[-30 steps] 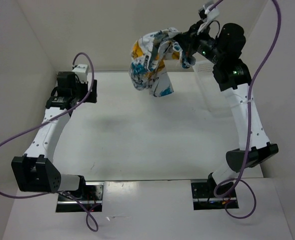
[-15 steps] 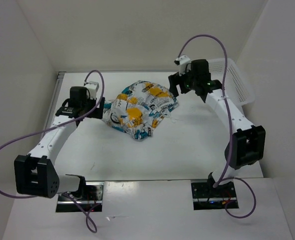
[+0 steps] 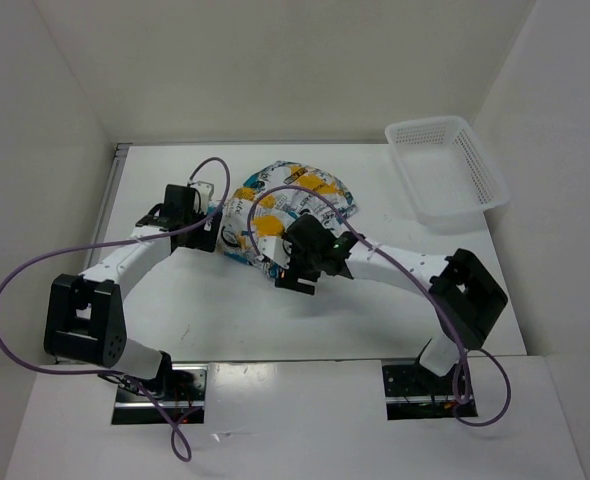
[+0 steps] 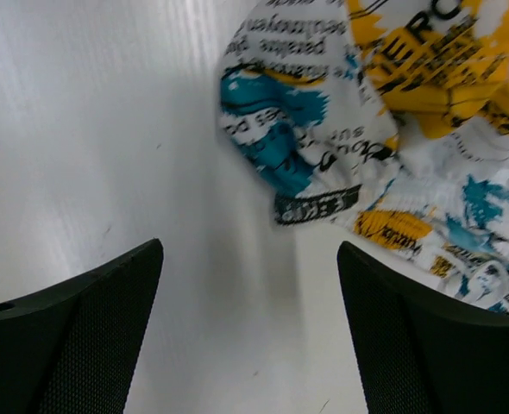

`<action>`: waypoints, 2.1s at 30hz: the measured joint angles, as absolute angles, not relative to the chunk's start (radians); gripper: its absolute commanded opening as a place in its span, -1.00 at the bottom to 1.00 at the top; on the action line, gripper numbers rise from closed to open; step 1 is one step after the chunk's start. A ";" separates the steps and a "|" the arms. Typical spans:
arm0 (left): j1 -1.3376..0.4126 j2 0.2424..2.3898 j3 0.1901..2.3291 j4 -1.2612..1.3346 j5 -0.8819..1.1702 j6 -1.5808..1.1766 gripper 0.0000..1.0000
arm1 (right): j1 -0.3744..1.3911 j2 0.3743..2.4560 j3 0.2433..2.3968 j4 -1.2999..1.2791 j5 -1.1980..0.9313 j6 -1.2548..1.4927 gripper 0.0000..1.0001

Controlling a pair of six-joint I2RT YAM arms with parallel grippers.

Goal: Fold and stack the shorts
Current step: Move the shorts to the center of the board, then flatten the shorts out

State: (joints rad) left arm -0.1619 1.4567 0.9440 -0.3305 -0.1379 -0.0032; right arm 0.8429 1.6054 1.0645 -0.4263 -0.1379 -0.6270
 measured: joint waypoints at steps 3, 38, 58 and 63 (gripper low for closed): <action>-0.162 1.457 0.942 -0.313 -0.156 -0.003 1.00 | 0.844 1.653 1.059 -0.319 -0.106 -0.640 0.64; -0.136 1.682 1.200 -0.268 -0.041 -0.003 1.00 | 0.574 1.339 1.313 -0.528 -0.144 -0.629 -1.00; -0.196 1.882 1.220 -0.383 0.018 -0.006 0.49 | 0.538 1.355 1.223 -0.540 -0.108 -0.616 -1.00; -0.199 1.883 1.219 -0.409 0.056 -0.008 -0.87 | 0.538 1.355 1.216 -0.532 -0.101 -0.612 -1.00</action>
